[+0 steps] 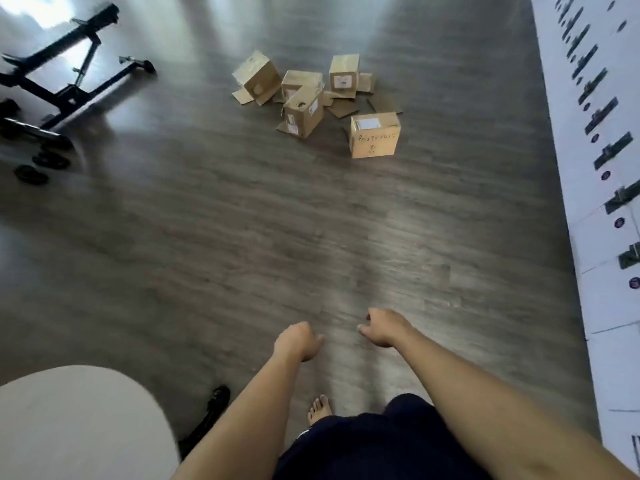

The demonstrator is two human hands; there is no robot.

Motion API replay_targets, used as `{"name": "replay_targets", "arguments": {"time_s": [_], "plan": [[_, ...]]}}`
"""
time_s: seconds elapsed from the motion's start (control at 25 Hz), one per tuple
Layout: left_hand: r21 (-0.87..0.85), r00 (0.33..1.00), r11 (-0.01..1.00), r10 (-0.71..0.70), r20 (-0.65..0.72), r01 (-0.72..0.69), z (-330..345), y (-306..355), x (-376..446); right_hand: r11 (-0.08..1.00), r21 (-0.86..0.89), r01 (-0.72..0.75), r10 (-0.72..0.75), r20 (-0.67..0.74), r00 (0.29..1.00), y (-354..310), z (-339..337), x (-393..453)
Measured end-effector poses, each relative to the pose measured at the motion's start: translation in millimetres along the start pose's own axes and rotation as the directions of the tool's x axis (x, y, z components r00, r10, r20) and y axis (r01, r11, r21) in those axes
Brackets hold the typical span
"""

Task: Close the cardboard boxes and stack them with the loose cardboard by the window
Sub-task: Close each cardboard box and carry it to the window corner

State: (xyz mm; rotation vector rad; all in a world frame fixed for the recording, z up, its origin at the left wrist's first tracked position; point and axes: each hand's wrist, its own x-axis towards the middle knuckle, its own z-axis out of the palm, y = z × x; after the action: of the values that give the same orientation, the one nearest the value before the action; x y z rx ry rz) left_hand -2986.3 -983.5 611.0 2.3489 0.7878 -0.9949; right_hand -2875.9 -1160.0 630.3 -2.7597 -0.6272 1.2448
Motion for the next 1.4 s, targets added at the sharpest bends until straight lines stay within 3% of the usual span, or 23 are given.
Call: {"name": "replay_targets", "arguments": {"time_s": [0.36,0.64,0.96,1.24,1.4], "plan": [[0.04,0.999,0.998,0.037,0.028,-0.038,-131,122,158,0.998,0.02,-0.055,0.053,0.082,0.995,41,-141,160],[-0.072,0.994,0.994,0.08,-0.079,-0.086,-262,231,258,0.996,-0.004,-0.089,0.089,0.077,0.993,79,-287,270],[0.095,0.994,0.99,0.101,0.028,-0.103,-376,289,400,0.991,0.071,-0.111,0.104,0.087,0.991,69,-409,414],[0.153,0.984,0.972,0.176,0.011,-0.176,-519,371,518,0.961,0.224,-0.164,0.177,-0.037,0.984,71,-552,516],[0.175,0.982,0.966,0.186,0.039,-0.19,-562,426,570,0.956,0.234,-0.174,0.182,-0.012,0.983,92,-603,573]]}}
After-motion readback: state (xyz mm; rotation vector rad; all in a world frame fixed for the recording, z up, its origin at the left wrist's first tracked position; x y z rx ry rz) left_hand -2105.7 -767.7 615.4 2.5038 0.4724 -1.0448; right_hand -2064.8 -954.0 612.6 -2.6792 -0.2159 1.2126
